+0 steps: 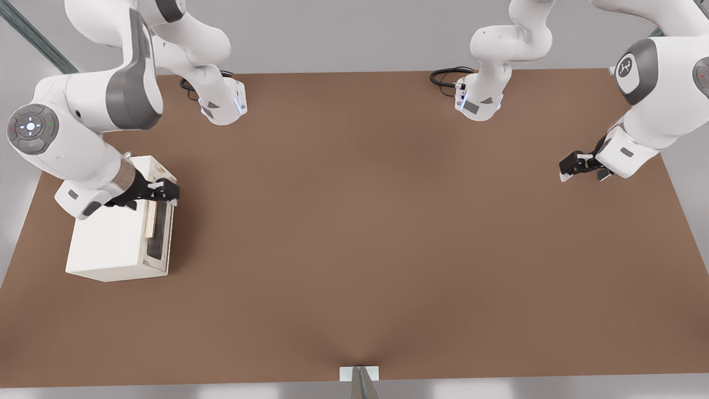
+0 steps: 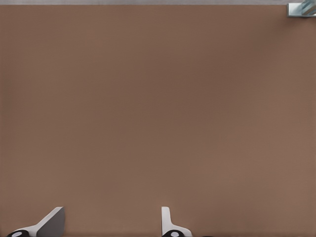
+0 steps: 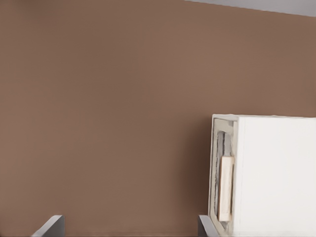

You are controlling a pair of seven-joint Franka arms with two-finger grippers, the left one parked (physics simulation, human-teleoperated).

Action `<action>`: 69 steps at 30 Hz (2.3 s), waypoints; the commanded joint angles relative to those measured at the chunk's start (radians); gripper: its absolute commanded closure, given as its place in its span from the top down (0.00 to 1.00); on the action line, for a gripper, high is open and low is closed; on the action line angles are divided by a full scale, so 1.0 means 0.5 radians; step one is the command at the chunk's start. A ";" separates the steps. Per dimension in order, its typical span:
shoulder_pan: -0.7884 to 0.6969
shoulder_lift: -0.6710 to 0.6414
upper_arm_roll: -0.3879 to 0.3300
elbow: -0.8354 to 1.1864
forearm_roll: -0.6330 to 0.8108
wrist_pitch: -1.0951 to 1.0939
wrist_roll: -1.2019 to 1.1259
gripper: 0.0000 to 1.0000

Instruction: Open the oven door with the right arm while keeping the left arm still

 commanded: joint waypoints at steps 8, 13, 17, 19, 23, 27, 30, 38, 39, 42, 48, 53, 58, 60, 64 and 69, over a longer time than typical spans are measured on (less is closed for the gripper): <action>0.399 0.444 0.015 0.146 -1.187 -0.392 -0.493 0.00; 0.482 0.619 -0.006 -0.351 -2.038 -0.257 0.394 0.00; 0.482 0.683 -0.071 -0.505 -1.707 -0.134 1.171 0.00; 0.476 0.714 -0.071 -0.557 -1.673 -0.131 1.379 0.00; 0.443 0.579 -0.150 -0.916 -1.661 0.019 1.594 0.00; 0.443 0.548 -0.203 -0.959 -1.725 0.179 1.607 0.00; 0.443 0.551 -0.206 -0.983 -1.768 0.191 1.622 0.00; 0.443 0.551 -0.239 -1.124 -1.811 0.182 1.603 0.00; 0.439 0.551 -0.239 -1.124 -1.811 0.179 1.600 0.00; 0.412 0.554 -0.242 -1.124 -1.811 0.185 1.603 0.00; 0.418 0.591 -0.239 -1.124 -1.811 0.191 1.625 0.00; 0.458 0.579 -0.233 -1.118 -1.808 0.191 1.628 0.00; 0.559 0.582 -0.147 -1.032 -1.686 0.188 1.772 0.00; 0.559 0.567 -0.006 -0.827 -1.296 0.188 1.748 0.13; 0.206 0.088 0.110 -0.290 -0.087 0.203 0.205 0.96; 0.117 0.064 -0.034 0.161 0.143 -0.275 -0.209 0.99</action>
